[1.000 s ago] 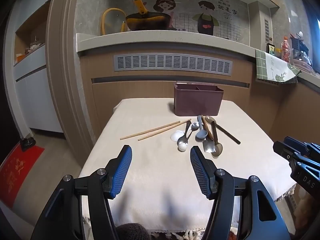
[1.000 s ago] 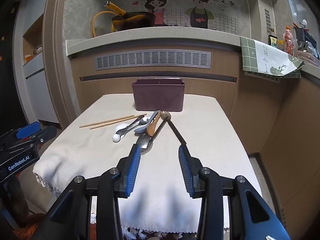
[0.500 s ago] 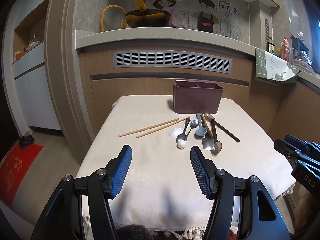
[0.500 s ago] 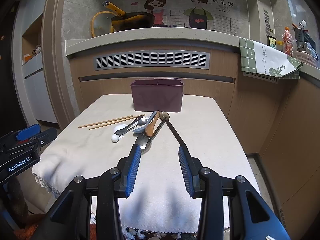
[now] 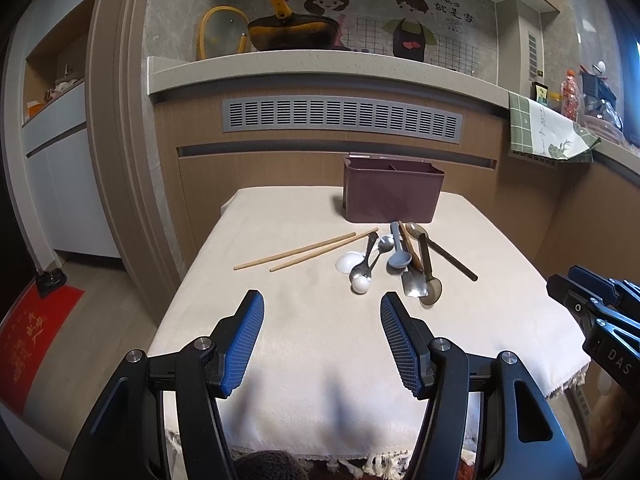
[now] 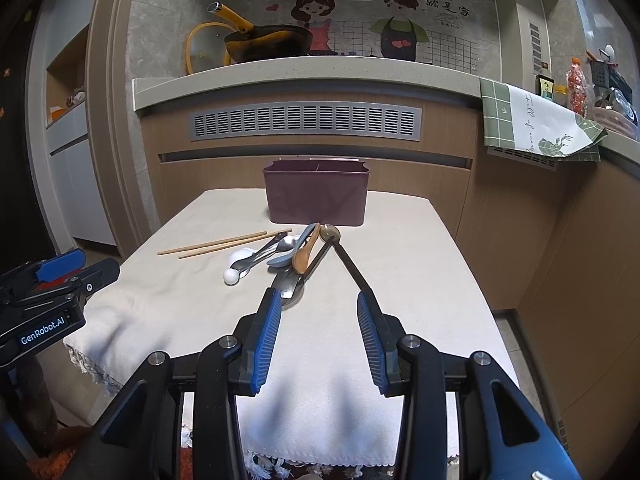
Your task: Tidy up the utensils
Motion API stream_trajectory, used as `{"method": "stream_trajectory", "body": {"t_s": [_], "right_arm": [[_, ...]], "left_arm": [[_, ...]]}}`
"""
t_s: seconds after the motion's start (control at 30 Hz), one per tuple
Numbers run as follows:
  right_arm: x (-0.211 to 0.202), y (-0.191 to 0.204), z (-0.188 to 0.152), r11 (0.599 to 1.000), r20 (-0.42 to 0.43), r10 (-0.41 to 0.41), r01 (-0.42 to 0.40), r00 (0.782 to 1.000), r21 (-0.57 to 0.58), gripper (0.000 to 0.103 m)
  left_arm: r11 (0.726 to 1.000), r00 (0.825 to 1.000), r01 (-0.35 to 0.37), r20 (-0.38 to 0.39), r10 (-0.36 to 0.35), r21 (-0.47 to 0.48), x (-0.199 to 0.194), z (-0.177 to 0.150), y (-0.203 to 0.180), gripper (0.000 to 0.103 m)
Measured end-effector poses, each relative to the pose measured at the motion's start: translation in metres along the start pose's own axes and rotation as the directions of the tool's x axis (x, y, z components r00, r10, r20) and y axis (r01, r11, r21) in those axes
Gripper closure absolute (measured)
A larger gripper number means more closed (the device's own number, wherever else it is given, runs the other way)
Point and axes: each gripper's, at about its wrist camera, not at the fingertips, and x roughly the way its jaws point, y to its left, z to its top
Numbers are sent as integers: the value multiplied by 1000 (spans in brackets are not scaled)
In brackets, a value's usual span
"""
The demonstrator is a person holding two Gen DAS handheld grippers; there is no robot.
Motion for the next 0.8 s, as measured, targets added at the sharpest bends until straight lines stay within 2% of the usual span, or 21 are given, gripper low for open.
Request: {"method": "stream_trajectory", "body": {"t_s": [0.8], "right_arm": [[1, -3, -1, 1000, -20, 3, -3, 1000, 20, 66]], "left_arm": [[1000, 1000, -4, -8, 4, -16, 4, 2, 4, 42]]}}
